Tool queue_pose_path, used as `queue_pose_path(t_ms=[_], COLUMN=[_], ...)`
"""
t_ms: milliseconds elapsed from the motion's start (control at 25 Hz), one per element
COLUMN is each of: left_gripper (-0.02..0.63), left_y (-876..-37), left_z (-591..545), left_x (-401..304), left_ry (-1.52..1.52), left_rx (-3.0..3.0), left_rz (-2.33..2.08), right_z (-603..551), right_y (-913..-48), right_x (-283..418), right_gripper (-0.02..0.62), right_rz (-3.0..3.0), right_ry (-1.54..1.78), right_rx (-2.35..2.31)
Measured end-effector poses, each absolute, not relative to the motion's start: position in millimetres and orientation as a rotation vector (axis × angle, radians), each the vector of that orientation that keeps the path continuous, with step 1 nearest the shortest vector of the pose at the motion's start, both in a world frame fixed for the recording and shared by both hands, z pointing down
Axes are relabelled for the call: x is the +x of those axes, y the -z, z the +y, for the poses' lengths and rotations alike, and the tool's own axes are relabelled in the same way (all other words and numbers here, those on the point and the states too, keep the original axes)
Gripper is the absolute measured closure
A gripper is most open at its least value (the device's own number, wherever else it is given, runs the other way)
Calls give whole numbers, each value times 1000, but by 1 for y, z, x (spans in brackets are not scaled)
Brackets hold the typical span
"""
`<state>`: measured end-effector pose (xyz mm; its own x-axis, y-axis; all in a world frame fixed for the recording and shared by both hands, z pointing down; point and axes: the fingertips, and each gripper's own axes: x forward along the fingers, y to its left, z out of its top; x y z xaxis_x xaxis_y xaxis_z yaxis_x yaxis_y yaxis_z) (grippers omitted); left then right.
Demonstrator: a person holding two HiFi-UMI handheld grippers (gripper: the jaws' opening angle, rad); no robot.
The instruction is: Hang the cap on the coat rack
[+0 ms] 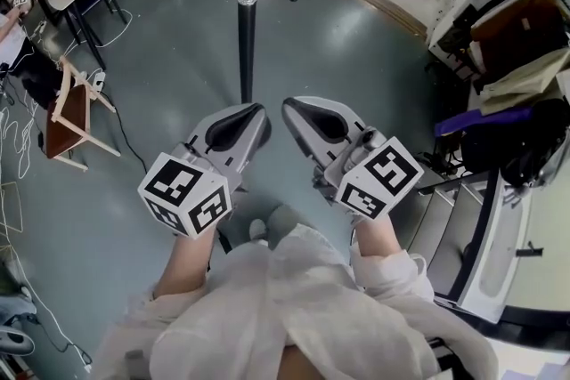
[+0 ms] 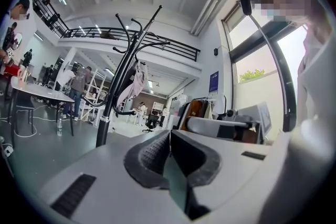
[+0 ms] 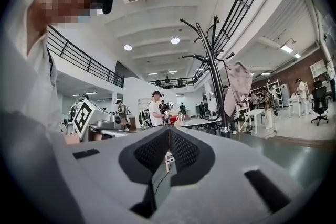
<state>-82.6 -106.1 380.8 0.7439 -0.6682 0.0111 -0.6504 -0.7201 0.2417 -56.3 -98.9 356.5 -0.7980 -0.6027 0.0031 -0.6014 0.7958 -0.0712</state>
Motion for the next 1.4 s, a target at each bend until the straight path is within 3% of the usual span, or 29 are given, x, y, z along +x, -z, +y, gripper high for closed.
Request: queue_pose_path(t_ms=[1400], left_gripper=[589], left_y=[-429], left_z=[-102], left_x=[-26], left_ry=[-27], left_rx=[2580], left_rz=[-1012], right_z=[-103], right_y=[-422], right_x=[-24], right_gripper=[591], right_rz=[3174], right_ry=[306], right_rx=[-875])
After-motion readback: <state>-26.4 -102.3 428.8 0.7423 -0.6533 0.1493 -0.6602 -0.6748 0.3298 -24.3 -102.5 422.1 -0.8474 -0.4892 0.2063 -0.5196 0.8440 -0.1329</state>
